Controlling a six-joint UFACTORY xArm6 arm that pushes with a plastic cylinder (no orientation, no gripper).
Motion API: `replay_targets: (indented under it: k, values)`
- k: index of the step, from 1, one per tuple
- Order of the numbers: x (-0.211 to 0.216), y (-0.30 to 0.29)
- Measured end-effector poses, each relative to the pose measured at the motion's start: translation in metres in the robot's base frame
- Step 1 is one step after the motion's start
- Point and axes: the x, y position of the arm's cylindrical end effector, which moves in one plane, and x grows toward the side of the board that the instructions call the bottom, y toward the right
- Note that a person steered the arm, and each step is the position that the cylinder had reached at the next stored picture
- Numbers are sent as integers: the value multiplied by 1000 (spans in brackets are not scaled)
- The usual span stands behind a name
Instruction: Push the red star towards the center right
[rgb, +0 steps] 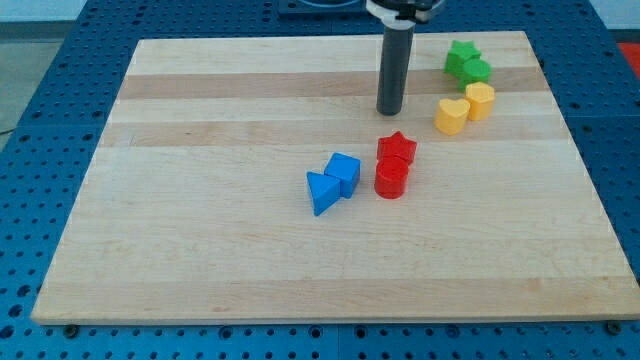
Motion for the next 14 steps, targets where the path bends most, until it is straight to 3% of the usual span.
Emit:
replay_targets:
  k: [1, 4, 6, 14]
  values:
    - [20, 19]
    - [25, 89]
    - [54, 89]
    - [41, 84]
